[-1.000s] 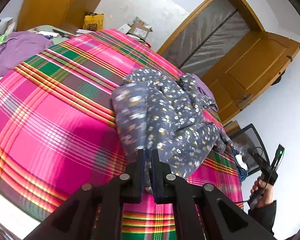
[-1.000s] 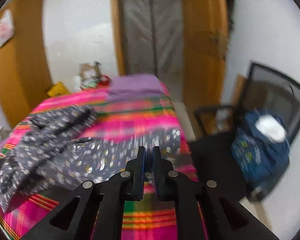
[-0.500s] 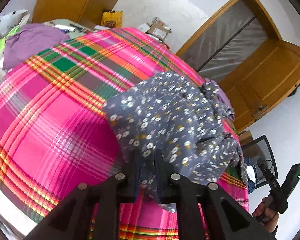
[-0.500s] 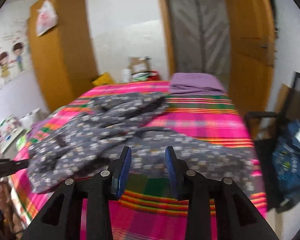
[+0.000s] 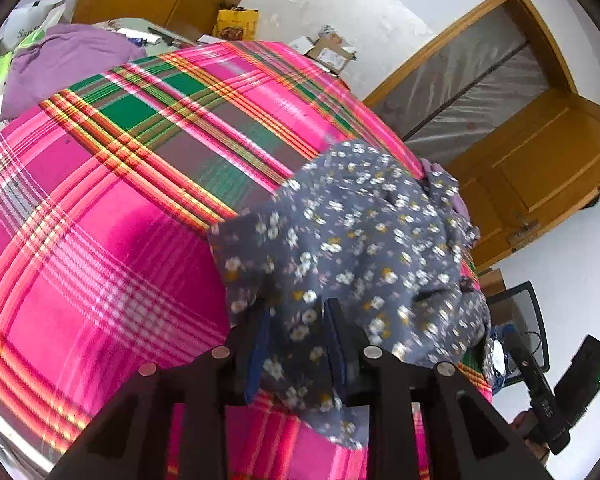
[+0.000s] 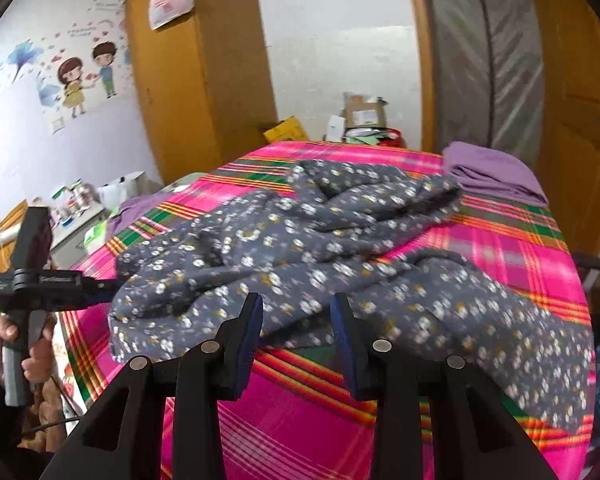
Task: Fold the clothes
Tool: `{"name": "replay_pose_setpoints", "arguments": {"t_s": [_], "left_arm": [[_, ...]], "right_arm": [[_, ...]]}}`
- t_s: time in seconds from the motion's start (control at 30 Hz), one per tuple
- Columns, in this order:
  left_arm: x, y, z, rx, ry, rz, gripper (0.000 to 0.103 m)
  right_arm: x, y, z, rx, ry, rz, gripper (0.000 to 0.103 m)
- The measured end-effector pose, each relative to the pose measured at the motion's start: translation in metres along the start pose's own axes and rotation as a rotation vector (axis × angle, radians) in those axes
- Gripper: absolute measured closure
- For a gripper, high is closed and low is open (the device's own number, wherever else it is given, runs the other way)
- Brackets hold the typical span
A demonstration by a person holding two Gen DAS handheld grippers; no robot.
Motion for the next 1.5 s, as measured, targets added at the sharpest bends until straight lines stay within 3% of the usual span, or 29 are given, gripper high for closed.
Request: {"name": "replay_pose_setpoints", "arguments": {"t_s": [0.4, 0.63, 0.77, 0.8, 0.83, 0.93, 1.0, 1.03, 1.27, 1.4, 1.5], "left_arm": [[-0.016, 0.029, 0.022, -0.079, 0.046, -0.110, 0.073], [-0.018, 0.012, 0.027, -0.031, 0.089, -0.058, 0.069], [-0.024, 0.004, 0.027, 0.027, 0.132, -0.038, 0.072], [-0.027, 0.003, 0.027, 0.036, 0.133, -0.038, 0.077], [-0.029, 0.003, 0.026, 0.044, 0.124, -0.040, 0.090], [-0.032, 0.010, 0.022, 0.062, 0.094, -0.061, 0.095], [-0.034, 0.017, 0.019, 0.067, 0.078, -0.080, 0.096], [-0.035, 0.023, 0.017, 0.074, 0.073, -0.090, 0.096], [-0.032, 0.101, 0.022, 0.069, 0.042, -0.210, 0.096], [-0.005, 0.121, 0.029, 0.052, 0.049, -0.185, 0.096], [0.019, 0.117, 0.030, 0.047, 0.048, -0.130, 0.096]], "right_arm": [[-0.033, -0.019, 0.031, -0.061, 0.101, -0.011, 0.066], [-0.068, -0.070, 0.049, -0.118, 0.228, 0.045, 0.066], [-0.088, -0.121, 0.048, -0.171, 0.219, 0.138, 0.066], [-0.092, -0.136, 0.047, -0.186, 0.206, 0.170, 0.066], [-0.094, -0.148, 0.045, -0.185, 0.193, 0.202, 0.066], [-0.087, -0.185, 0.043, -0.187, 0.168, 0.335, 0.067], [-0.079, -0.200, 0.047, -0.186, 0.176, 0.389, 0.085], [-0.077, -0.200, 0.050, -0.189, 0.179, 0.388, 0.098], [-0.081, -0.155, 0.092, -0.297, 0.248, 0.288, 0.098], [-0.039, -0.151, 0.118, -0.389, 0.352, 0.451, 0.091], [-0.021, -0.143, 0.126, -0.424, 0.425, 0.513, 0.075]]}}
Point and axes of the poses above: each gripper's, at about its wrist camera, not at the fingertips, and y roughly against the way its jaws point, z to its left, x to its underside, the point moved 8 cm from there along -y, roughly the way its jaws point, and after that the axes turned 1 degree about x, right-handed, at the moved point
